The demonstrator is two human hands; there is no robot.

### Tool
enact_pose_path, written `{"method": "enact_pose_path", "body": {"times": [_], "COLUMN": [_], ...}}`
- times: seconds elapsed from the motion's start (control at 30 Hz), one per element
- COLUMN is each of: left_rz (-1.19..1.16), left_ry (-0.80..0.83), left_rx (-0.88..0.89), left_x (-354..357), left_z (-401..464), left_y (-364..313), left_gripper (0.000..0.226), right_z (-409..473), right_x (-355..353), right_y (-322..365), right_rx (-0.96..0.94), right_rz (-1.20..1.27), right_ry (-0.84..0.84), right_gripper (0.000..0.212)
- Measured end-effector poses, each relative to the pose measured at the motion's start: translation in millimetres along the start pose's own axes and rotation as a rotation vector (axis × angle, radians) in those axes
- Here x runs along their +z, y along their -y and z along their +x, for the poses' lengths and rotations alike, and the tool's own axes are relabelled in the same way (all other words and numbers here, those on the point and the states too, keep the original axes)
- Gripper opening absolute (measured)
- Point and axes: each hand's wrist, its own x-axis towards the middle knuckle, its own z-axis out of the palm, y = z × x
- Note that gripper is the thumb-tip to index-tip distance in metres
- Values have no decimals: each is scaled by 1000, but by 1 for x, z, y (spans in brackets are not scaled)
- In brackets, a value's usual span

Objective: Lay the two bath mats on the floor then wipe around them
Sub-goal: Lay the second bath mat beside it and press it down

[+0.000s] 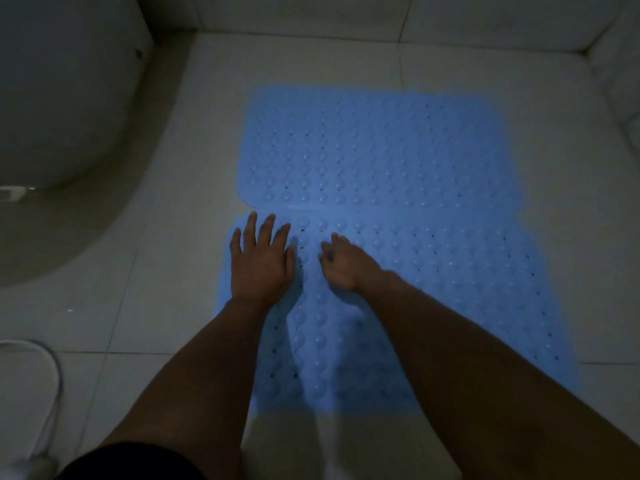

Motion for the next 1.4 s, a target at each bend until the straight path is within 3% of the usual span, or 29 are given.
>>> {"method": "enact_pose_path", "body": {"times": [0.07, 0.2, 0.43, 0.6, 0.73, 0.9, 1.0, 1.03, 1.13, 1.2, 1.3, 1.4], "left_rz": [-3, -12, 15, 19, 18, -31, -223, -299, -431, -308, -156, -52], "left_ry": [39, 132, 196, 224, 266, 434, 670, 677, 363, 185, 67, 50], "left_rx": [8, 56, 57, 58, 63, 34, -44, -80, -190, -191, -226, -235], "left_x": [-1, 16, 60, 61, 61, 55, 34, 23, -5, -10, -13, -10], "left_z": [-5, -14, -26, -26, -25, -21, 4, 9, 8, -1, -10, -17], "left_y": [-5, -16, -38, -36, -34, -33, -34, -31, -9, 11, 38, 62], "left_gripper": [53, 61, 71, 78, 83, 96, 86, 79, 64, 57, 55, 55], "right_z": [4, 8, 39, 55, 56, 38, 22, 15, 1, 0, 4, 2], "right_x": [-25, -39, -32, -12, 1, 0, -15, -20, -27, -18, 19, 72], "right_y": [-1, -8, -33, -40, -42, -43, -36, -27, 11, 35, 66, 86], "right_rx": [-19, -41, -118, -261, -327, -311, -170, -104, -3, -10, -69, -111], "right_rz": [57, 140, 103, 64, 109, 99, -104, -157, -202, -185, -142, -156], "right_ry": [-116, -401, -604, -764, -820, -756, -593, -517, -333, -258, -229, -186], "right_gripper": [37, 45, 45, 26, 23, 26, 37, 40, 43, 43, 47, 64]}}
